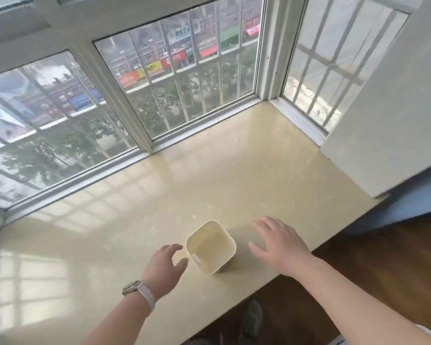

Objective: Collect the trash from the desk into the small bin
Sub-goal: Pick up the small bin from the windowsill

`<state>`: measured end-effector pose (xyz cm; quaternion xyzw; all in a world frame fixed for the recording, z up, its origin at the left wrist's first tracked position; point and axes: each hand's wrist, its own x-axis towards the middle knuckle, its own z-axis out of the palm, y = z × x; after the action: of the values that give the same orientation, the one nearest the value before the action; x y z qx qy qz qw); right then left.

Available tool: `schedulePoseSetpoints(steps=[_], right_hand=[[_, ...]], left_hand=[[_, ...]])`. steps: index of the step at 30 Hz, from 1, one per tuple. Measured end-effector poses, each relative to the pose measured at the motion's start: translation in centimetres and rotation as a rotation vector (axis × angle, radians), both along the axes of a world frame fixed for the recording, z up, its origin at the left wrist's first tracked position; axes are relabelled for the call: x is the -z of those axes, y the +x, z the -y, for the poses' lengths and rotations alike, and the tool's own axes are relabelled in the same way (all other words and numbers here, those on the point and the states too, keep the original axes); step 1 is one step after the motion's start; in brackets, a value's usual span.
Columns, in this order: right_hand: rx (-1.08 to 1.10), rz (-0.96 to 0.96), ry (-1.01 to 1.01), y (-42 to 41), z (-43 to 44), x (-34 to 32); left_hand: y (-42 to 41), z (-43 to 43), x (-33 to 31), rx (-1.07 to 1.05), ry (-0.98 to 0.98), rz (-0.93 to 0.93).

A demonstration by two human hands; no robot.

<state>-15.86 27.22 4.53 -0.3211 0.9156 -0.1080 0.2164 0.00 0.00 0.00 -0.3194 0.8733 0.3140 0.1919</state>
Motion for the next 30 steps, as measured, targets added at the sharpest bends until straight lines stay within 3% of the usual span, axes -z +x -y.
schedulePoseSetpoints(steps=[7, 11, 19, 30], right_hand=[[-0.014, 0.209, -0.008, -0.6, 2.7, 4.7], [0.073, 0.381, 0.014, -1.0, 3.8, 7.3], [0.233, 0.6, 0.015, -1.3, 5.2, 12.9], [0.367, 0.743, -0.117, 0.0, 7.8, 13.8]], left_hand=[[2.0, -0.8, 3.9, -0.442, 0.276, 0.085], [1.9, -1.7, 5.8, -0.583, 0.454, 0.097], [0.2, -2.1, 9.9, -0.694, 0.697, 0.064], [-0.3, -1.8, 10.1, -0.624, 0.769, 0.04]])
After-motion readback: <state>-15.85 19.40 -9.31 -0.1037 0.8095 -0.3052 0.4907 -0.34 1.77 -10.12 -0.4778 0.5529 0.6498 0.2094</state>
